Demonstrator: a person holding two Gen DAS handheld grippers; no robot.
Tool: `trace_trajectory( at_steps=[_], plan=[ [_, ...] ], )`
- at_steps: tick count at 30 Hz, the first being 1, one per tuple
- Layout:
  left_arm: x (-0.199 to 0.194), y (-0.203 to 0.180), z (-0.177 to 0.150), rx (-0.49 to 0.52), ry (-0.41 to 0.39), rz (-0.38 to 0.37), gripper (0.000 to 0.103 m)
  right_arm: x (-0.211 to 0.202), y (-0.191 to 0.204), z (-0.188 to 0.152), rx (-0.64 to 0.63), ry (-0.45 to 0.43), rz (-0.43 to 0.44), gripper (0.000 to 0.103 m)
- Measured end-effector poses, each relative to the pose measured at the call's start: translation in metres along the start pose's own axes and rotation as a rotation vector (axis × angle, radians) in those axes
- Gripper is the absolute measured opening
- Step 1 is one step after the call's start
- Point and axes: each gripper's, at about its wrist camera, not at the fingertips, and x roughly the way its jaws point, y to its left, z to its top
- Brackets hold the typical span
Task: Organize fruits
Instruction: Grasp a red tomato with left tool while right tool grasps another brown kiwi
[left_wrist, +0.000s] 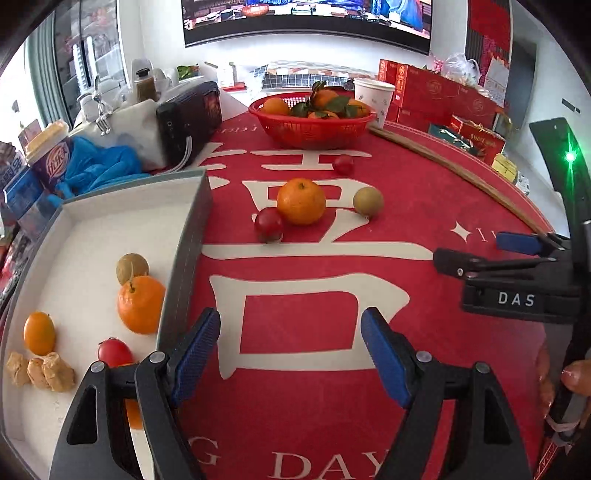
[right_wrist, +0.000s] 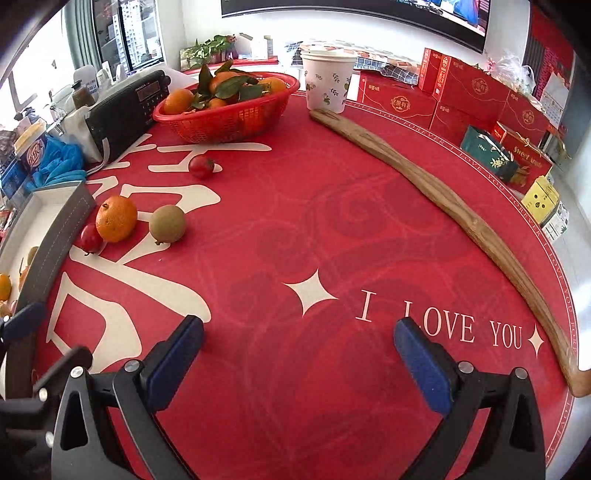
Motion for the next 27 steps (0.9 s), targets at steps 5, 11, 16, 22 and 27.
trace_trajectory(
  at_steps=[5, 11, 16, 22, 27],
  plan=[
    [0.008, 0.004, -0.001, 0.028, 0.004, 0.055, 0.082, 0.003, -0.001, 0.003, 0.005, 0.023, -0.002, 0.103],
    [0.013, 0.016, 0.004, -0.014, 0.003, 0.078, 0.082, 0.008, 0.013, 0.009, -0.03, 0.0, 0.02, 0.103],
    [0.016, 0.015, 0.006, -0.013, 0.007, 0.085, 0.082, 0.018, 0.032, 0.024, -0.071, -0.018, 0.046, 0.103],
    [0.018, 0.014, 0.01, -0.017, 0.009, 0.083, 0.082, 0.032, 0.05, 0.044, -0.102, -0.036, 0.067, 0.103],
    [0.022, 0.013, 0.014, -0.024, 0.019, 0.055, 0.082, 0.026, 0.064, 0.047, -0.141, -0.08, 0.093, 0.052]
  ],
)
